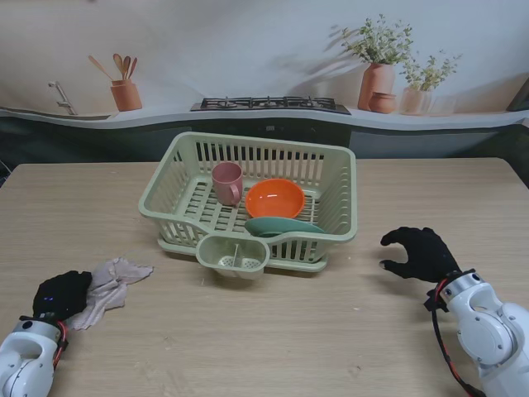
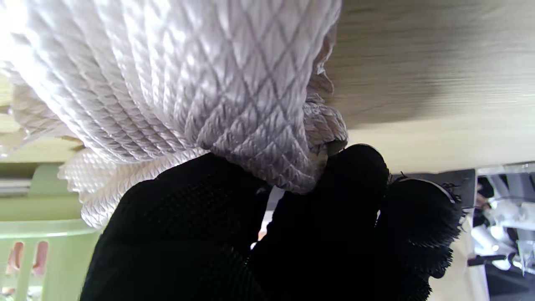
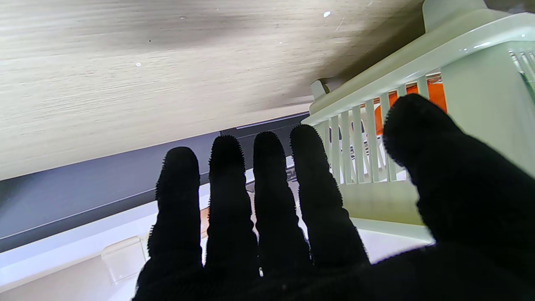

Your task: Clear dishes and wipe the table

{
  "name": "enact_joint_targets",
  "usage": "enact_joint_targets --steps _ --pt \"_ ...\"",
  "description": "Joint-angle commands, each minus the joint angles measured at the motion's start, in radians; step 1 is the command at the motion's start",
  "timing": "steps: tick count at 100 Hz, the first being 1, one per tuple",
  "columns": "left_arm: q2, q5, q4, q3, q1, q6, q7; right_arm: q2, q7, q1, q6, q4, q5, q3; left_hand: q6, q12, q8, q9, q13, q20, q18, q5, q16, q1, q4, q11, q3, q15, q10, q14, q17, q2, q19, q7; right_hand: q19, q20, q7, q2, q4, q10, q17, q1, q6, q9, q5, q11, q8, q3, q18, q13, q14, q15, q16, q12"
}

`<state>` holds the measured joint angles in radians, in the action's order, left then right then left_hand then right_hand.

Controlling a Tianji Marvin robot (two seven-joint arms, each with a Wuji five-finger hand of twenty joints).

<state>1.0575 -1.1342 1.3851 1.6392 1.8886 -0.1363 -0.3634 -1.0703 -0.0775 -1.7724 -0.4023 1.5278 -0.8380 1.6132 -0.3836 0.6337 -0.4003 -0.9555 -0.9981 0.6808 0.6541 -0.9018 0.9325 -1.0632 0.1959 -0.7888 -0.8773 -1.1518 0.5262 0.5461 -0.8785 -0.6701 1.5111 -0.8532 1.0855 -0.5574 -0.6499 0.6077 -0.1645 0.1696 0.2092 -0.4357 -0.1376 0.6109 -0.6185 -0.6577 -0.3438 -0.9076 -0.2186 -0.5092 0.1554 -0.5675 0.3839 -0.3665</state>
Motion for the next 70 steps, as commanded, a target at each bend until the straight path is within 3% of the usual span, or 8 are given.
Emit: enact_joint_targets --steps 1,24,70 --pt "-0.001 0.004 -0.020 -0.004 0.010 0.004 0.016 -0.001 0.013 -0.006 -0.007 0.005 -0.002 0.000 0.127 -0.018 -0.031 -0.029 -0.005 0.031 0.044 -0.096 0.012 -0.056 -0.042 0.004 -0.056 -0.005 0.012 0.085 -0.001 0.005 0.032 -0.051 -0.015 0.005 0.005 -0.023 0.033 -0.003 -0.011 0.025 0.003 -0.014 -0.014 0.006 -0.002 0.006 -0.009 0.003 -0.006 0.012 -0.002 0.006" --pt "-0.009 0.019 -0.096 -0.046 -0.085 -0.014 0.018 -0.001 0.016 -0.007 -0.003 0.006 -0.002 -0.002 0.129 -0.016 -0.037 -0.030 -0.006 0.037 0.044 -0.097 0.014 -0.056 -0.042 0.004 -0.056 -0.005 0.011 0.083 -0.003 0.006 0.031 -0.049 -0.015 0.005 0.005 -0.023 0.033 -0.002 -0.011 0.025 0.004 -0.012 -0.014 0.006 -0.002 0.006 -0.009 0.004 -0.005 0.013 -0.002 0.006" --pt "-0.041 0.057 -0.285 -0.195 -0.406 -0.087 0.160 -0.001 0.009 -0.006 0.007 0.007 -0.011 -0.001 0.131 -0.012 -0.043 -0.028 -0.008 0.044 0.044 -0.092 0.016 -0.053 -0.041 0.001 -0.056 -0.007 0.009 0.076 -0.005 0.007 0.030 -0.047 -0.015 0.005 0.005 -0.023 0.033 -0.003 -0.011 0.025 0.004 -0.012 -0.013 0.005 -0.002 0.005 -0.010 0.003 -0.005 0.013 -0.002 0.006"
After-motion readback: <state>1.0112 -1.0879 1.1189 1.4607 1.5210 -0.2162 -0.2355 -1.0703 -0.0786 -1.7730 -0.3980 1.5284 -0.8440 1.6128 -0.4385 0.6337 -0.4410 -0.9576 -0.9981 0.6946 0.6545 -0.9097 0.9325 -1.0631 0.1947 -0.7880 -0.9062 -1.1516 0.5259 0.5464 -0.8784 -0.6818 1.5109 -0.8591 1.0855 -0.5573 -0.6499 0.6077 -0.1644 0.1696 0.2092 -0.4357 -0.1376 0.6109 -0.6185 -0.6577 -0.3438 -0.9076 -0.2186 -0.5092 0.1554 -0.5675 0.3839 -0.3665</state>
